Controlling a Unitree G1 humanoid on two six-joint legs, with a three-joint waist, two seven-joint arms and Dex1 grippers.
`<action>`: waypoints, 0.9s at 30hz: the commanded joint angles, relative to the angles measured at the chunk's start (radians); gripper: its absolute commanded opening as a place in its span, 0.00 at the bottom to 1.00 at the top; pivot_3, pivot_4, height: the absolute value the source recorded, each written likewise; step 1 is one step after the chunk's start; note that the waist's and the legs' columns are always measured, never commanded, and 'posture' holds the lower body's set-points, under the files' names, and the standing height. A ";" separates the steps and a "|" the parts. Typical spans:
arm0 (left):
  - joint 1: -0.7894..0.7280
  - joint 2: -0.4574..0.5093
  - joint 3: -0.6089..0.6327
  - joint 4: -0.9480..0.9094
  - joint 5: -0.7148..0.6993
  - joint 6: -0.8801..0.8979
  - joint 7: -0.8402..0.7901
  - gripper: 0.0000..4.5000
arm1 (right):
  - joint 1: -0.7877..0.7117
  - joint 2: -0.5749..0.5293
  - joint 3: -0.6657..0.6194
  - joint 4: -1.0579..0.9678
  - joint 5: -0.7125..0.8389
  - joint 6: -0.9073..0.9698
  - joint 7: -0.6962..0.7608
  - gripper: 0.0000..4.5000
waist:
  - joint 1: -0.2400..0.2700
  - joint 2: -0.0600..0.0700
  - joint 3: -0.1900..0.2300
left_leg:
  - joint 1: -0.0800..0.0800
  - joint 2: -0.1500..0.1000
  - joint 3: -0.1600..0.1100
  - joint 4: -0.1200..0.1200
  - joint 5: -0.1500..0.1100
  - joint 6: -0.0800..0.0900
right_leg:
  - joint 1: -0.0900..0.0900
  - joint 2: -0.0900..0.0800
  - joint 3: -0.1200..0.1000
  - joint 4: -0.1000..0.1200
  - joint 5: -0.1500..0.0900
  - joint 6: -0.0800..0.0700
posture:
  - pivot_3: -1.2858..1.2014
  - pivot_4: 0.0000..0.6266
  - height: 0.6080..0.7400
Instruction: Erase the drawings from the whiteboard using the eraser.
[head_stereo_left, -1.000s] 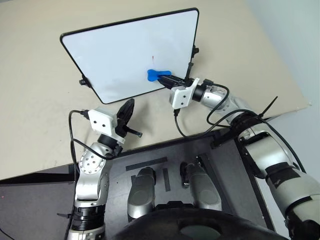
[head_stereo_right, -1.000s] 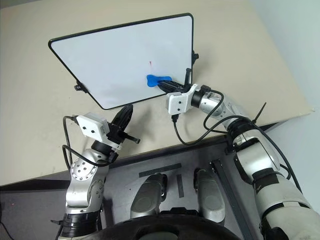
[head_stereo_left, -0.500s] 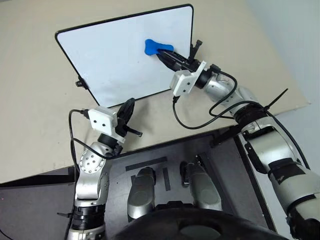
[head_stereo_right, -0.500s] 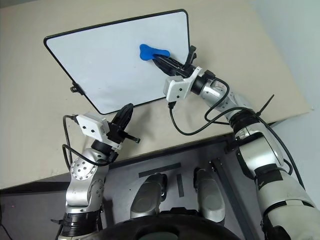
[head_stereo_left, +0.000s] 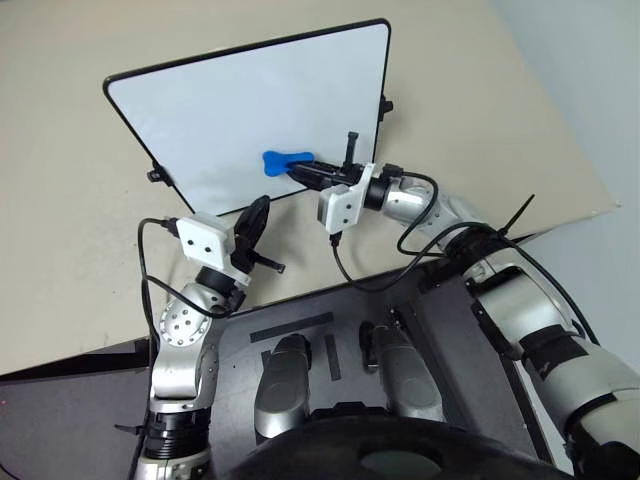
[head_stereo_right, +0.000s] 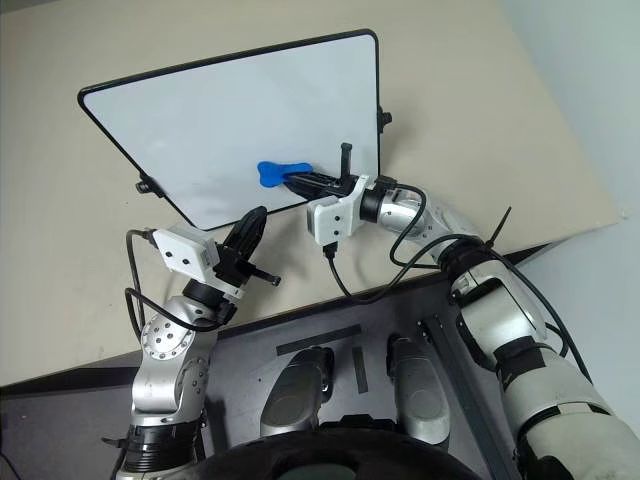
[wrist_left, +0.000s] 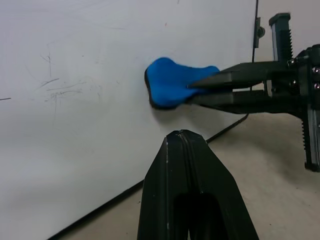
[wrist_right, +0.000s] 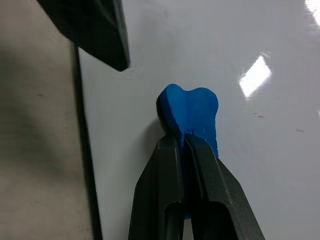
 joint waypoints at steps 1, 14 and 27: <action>-0.001 -0.004 -0.005 -0.011 0.000 -0.024 -0.002 0.00 | 0.021 -0.021 -0.024 -0.048 0.042 0.012 0.027 0.00 | 0.000 0.000 0.000 | 0.000 0.000 0.000 0.000 0.000 0.000 | 0.000 0.000 0.000 0.000 0.000 0.000 | 0.52 0.24 1.00; 0.023 0.008 0.000 -0.025 -0.009 -0.019 -0.012 0.00 | 0.456 -0.301 -0.150 -0.735 0.535 0.596 0.520 0.00 | 0.014 -0.002 -0.001 | -0.004 0.000 0.002 0.003 -0.001 0.001 | 0.001 0.000 -0.002 -0.002 0.000 0.000 | 0.52 0.24 1.00; -0.038 0.066 0.054 0.023 -0.051 0.001 -0.059 0.00 | 0.521 -0.284 -0.199 -0.925 0.529 0.800 0.500 0.76 | 0.003 -0.002 -0.001 | 0.006 0.000 0.000 0.003 0.003 0.002 | 0.009 0.003 -0.001 -0.001 -0.002 0.007 | 0.52 0.24 1.00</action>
